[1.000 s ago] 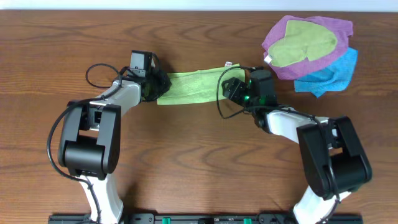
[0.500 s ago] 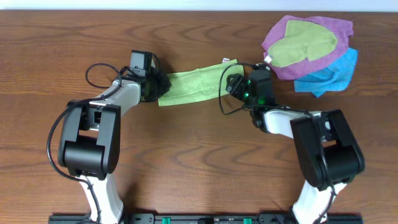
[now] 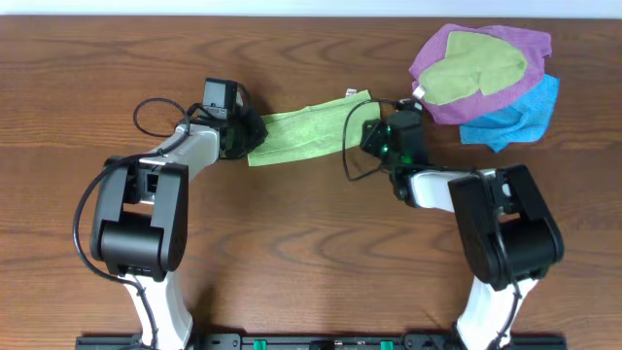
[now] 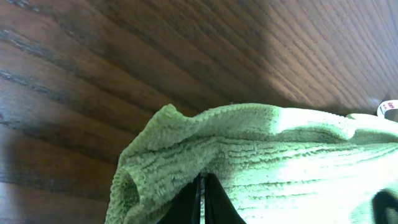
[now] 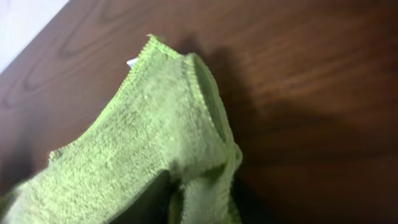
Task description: Fold the cloth
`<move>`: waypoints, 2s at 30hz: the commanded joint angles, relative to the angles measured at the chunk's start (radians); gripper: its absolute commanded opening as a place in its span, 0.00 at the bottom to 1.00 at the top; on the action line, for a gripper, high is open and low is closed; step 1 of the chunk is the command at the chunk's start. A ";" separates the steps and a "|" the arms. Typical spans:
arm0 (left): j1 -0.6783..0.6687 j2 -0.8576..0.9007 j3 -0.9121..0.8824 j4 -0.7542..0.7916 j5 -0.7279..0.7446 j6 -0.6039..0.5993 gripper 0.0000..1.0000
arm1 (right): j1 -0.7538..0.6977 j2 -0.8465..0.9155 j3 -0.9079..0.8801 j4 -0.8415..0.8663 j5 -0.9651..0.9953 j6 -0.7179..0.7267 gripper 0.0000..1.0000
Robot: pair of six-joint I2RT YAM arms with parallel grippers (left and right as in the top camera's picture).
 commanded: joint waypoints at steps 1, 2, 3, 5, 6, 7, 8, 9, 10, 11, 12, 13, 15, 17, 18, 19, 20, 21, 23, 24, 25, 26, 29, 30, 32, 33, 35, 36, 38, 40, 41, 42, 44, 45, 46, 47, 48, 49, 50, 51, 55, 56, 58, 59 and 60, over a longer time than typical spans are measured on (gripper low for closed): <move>0.000 0.017 0.002 -0.025 -0.008 0.023 0.06 | 0.003 0.048 -0.028 -0.023 0.002 -0.057 0.01; 0.000 0.017 0.002 -0.025 -0.008 0.023 0.06 | 0.003 0.048 -0.028 -0.020 0.001 -0.075 0.01; 0.000 0.017 0.002 -0.025 -0.008 0.023 0.06 | 0.003 0.047 -0.028 -0.017 -0.003 -0.094 0.01; 0.000 0.017 0.002 -0.025 -0.008 0.023 0.06 | 0.003 0.042 -0.027 -0.005 -0.014 -0.137 0.01; 0.000 0.017 0.002 -0.025 -0.008 0.023 0.06 | 0.003 0.037 -0.027 -0.001 -0.021 -0.150 0.02; 0.000 0.017 0.002 -0.025 -0.008 0.023 0.06 | 0.003 0.030 -0.027 0.000 -0.026 -0.163 0.01; 0.000 0.017 0.002 -0.024 -0.008 0.023 0.06 | 0.003 0.019 -0.027 0.000 -0.029 -0.172 0.01; 0.000 0.017 0.002 -0.024 -0.008 0.023 0.06 | 0.003 0.004 -0.027 -0.002 -0.031 -0.183 0.01; 0.000 0.017 0.002 -0.024 -0.008 0.023 0.06 | 0.004 -0.010 -0.027 -0.006 -0.033 -0.197 0.01; 0.000 0.017 0.002 -0.024 -0.008 0.023 0.06 | 0.004 -0.025 -0.027 -0.010 -0.033 -0.207 0.01; 0.000 0.017 0.002 -0.022 -0.008 0.023 0.06 | 0.004 -0.042 -0.027 -0.019 -0.033 -0.215 0.01; 0.000 0.017 0.002 -0.021 -0.008 0.022 0.06 | 0.004 -0.060 -0.027 -0.029 -0.034 -0.225 0.01; 0.000 0.017 0.002 -0.017 -0.007 0.022 0.06 | 0.008 -0.092 -0.027 -0.039 -0.054 -0.253 0.01; 0.000 0.017 0.002 -0.017 -0.007 0.021 0.06 | 0.018 -0.122 -0.027 -0.039 -0.069 -0.271 0.01; 0.000 0.017 0.002 -0.018 -0.006 0.021 0.06 | 0.024 -0.135 -0.027 -0.039 -0.069 -0.279 0.01; 0.000 0.017 0.002 -0.018 -0.003 0.021 0.06 | 0.030 -0.146 -0.027 -0.039 -0.069 -0.286 0.01; 0.000 0.017 0.002 -0.017 0.000 0.021 0.06 | 0.037 -0.158 -0.027 -0.039 -0.066 -0.293 0.01; 0.000 0.017 0.002 -0.018 0.001 0.018 0.06 | 0.044 -0.168 -0.027 -0.039 -0.066 -0.296 0.01; 0.000 0.017 0.002 -0.017 0.001 0.016 0.06 | 0.055 -0.184 -0.027 -0.039 -0.066 -0.296 0.01; 0.000 0.017 0.002 -0.018 0.002 0.014 0.05 | 0.058 -0.189 -0.027 -0.039 -0.068 -0.296 0.01; 0.000 0.017 0.002 -0.017 0.005 0.014 0.06 | 0.063 -0.195 -0.027 -0.039 -0.071 -0.296 0.01; 0.000 0.017 0.002 -0.017 0.008 0.014 0.06 | 0.068 -0.201 -0.027 -0.039 -0.079 -0.296 0.01; 0.000 0.017 0.002 -0.017 0.016 0.014 0.06 | 0.087 -0.217 -0.027 -0.039 -0.082 -0.296 0.01; 0.000 0.017 0.002 -0.017 0.017 0.014 0.06 | 0.093 -0.222 -0.027 -0.037 -0.082 -0.296 0.01; 0.000 0.017 0.002 -0.017 0.019 0.014 0.06 | 0.105 -0.229 -0.027 -0.035 -0.082 -0.296 0.01; 0.000 0.017 0.002 -0.018 0.020 0.014 0.06 | 0.112 -0.232 -0.027 -0.034 -0.083 -0.296 0.01; 0.000 0.017 0.002 -0.018 0.020 0.014 0.06 | 0.127 -0.237 -0.023 -0.035 -0.085 -0.296 0.01; 0.000 0.017 0.002 -0.018 0.020 0.014 0.06 | 0.135 -0.238 -0.019 -0.035 -0.087 -0.296 0.01; 0.000 0.017 0.002 -0.018 0.020 0.014 0.06 | 0.153 -0.238 -0.004 -0.036 -0.092 -0.296 0.01; 0.000 0.017 0.002 -0.018 0.022 0.014 0.06 | 0.167 -0.238 0.011 -0.036 -0.093 -0.296 0.01; 0.000 0.017 0.002 -0.018 0.024 0.014 0.06 | 0.174 -0.238 0.019 -0.036 -0.093 -0.301 0.01; 0.000 0.016 0.002 -0.018 0.025 0.014 0.06 | 0.181 -0.238 0.027 -0.037 -0.093 -0.308 0.01; 0.001 0.016 0.002 -0.018 0.028 0.014 0.06 | 0.194 -0.238 0.043 -0.040 -0.093 -0.323 0.01; 0.002 0.016 0.002 -0.018 0.032 0.014 0.06 | 0.199 -0.238 0.051 -0.044 -0.093 -0.326 0.01; 0.003 0.016 0.002 -0.017 0.040 0.014 0.06 | 0.204 -0.238 0.058 -0.050 -0.093 -0.326 0.01; 0.004 0.016 0.002 -0.017 0.046 0.014 0.06 | 0.210 -0.238 0.067 -0.060 -0.093 -0.326 0.01; 0.006 0.016 0.002 -0.018 0.050 0.015 0.06 | 0.215 -0.238 0.076 -0.071 -0.093 -0.330 0.01; 0.008 0.016 0.002 -0.018 0.053 0.015 0.06 | 0.221 -0.238 0.085 -0.084 -0.093 -0.335 0.01; 0.009 0.016 0.002 -0.018 0.053 0.015 0.06 | 0.227 -0.238 0.092 -0.093 -0.093 -0.342 0.01; 0.011 0.016 0.002 -0.018 0.053 0.015 0.06 | 0.233 -0.238 0.099 -0.101 -0.093 -0.350 0.01; 0.017 0.016 0.003 -0.017 0.068 0.020 0.06 | 0.250 -0.238 0.105 -0.107 -0.092 -0.356 0.01; 0.020 0.016 0.005 -0.018 0.077 0.023 0.06 | 0.254 -0.238 0.105 -0.107 -0.092 -0.356 0.01; 0.021 0.016 0.007 -0.018 0.084 0.023 0.06 | 0.262 -0.237 0.105 -0.107 -0.093 -0.356 0.01; 0.023 0.014 0.008 -0.018 0.087 0.023 0.06 | 0.265 -0.237 0.105 -0.107 -0.093 -0.356 0.01; 0.025 0.010 0.010 -0.018 0.088 0.023 0.06 | 0.268 -0.237 0.105 -0.107 -0.093 -0.356 0.01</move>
